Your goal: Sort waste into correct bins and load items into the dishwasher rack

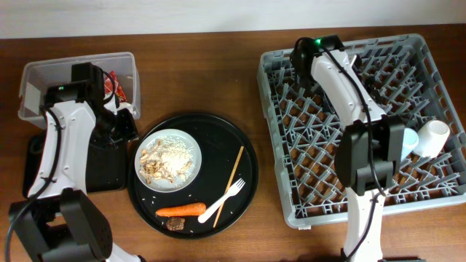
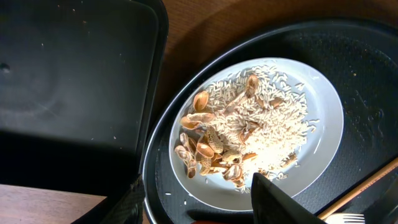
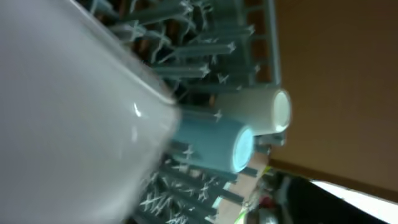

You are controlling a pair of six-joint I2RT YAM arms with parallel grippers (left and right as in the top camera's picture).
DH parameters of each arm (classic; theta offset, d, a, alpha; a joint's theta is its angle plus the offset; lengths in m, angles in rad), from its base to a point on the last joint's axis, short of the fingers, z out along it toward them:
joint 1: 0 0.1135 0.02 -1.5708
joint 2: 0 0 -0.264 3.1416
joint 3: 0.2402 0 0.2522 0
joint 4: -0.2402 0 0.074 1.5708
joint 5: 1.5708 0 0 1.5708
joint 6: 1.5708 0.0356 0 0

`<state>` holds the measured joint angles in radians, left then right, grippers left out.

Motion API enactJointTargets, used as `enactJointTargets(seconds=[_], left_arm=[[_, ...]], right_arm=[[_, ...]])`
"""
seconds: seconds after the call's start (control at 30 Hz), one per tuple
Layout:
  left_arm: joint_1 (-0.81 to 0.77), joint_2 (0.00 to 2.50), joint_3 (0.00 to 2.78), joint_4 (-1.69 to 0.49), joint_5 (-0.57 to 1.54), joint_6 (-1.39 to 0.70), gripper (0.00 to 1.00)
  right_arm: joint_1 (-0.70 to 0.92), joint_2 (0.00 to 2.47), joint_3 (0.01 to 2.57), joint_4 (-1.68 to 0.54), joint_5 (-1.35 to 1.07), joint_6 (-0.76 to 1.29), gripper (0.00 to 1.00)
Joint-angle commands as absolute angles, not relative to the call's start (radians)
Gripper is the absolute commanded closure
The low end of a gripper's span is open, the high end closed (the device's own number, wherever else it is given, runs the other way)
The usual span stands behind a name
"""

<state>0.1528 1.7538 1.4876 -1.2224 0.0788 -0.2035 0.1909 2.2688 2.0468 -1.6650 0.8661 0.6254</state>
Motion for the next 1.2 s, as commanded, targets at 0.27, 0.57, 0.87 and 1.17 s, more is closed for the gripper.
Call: enactJointTargets(seconds=[0.27, 0.57, 0.87, 1.17], left_arm=[[0.140, 1.729, 1.489, -1.225, 0.093, -0.213, 0.45], [-0.152, 1.743, 1.482, -1.179, 0.092, -0.247, 0.45], [-0.357, 1.905, 1.446, -1.143, 0.063, -0.351, 0.45], [-0.371, 2.060, 1.441, -1.062, 0.067, -0.371, 0.46]], right_arm=[[0.050, 1.797, 2.048, -1.579, 0.065, 0.238, 0.01], [0.033, 1.797, 2.014, -1.699, -0.194, 0.006, 0.01], [-0.075, 1.674, 1.618, -1.633, -0.146, 0.015, 0.01], [-0.125, 1.622, 1.549, -1.592, -0.168, 0.015, 0.01]])
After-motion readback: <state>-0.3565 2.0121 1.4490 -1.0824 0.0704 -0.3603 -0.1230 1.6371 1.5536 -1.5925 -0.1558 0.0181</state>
